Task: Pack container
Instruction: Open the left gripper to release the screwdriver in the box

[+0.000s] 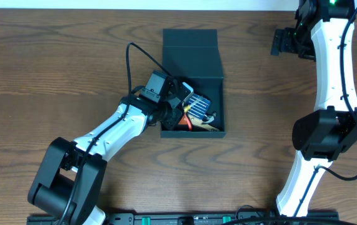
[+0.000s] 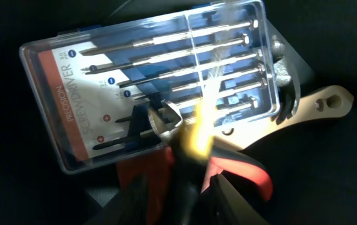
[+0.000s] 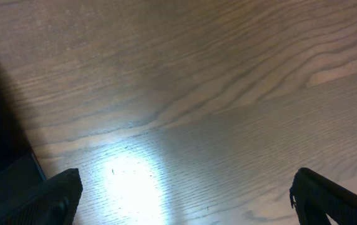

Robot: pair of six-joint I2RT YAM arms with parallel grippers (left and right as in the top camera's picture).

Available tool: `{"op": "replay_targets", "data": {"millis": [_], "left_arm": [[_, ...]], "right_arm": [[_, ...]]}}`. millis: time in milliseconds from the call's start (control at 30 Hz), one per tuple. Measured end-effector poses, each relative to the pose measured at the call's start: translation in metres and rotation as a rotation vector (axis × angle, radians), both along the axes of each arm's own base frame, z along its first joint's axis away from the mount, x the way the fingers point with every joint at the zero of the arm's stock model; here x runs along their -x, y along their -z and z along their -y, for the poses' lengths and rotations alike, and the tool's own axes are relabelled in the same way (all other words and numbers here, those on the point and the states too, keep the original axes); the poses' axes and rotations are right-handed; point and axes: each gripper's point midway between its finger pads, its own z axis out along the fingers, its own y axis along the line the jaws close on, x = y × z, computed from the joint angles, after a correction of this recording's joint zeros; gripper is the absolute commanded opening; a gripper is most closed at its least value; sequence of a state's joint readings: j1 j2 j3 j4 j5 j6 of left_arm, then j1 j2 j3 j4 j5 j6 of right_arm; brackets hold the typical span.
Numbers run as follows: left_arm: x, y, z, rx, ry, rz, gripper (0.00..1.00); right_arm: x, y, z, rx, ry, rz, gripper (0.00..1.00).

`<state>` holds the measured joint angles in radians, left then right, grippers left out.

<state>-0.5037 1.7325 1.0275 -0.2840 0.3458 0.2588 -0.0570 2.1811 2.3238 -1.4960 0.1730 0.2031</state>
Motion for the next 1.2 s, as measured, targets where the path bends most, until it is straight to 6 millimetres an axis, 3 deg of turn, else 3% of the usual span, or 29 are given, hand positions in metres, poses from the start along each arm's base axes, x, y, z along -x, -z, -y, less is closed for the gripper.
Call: {"op": "replay_targets", "data": {"millis": [267,767,900,1200], "left_arm": [[0.001,-0.001,0.002,0.006,0.006,-0.002,0.46],[-0.014,-0.013,0.005,0.061,-0.118,-0.012,0.46],[-0.03,-0.039,0.012,0.109,-0.158,0.027,0.53],[-0.056,-0.139,0.017,0.282,-0.306,0.162,0.55]], "right_arm": [[0.0,0.0,0.0,0.0,0.0,0.0,0.99],[0.0,0.0,0.0,0.0,0.0,0.0,0.99],[0.0,0.0,0.0,0.0,0.0,0.0,0.99],[0.0,0.0,0.0,0.0,0.0,0.0,0.99]]}}
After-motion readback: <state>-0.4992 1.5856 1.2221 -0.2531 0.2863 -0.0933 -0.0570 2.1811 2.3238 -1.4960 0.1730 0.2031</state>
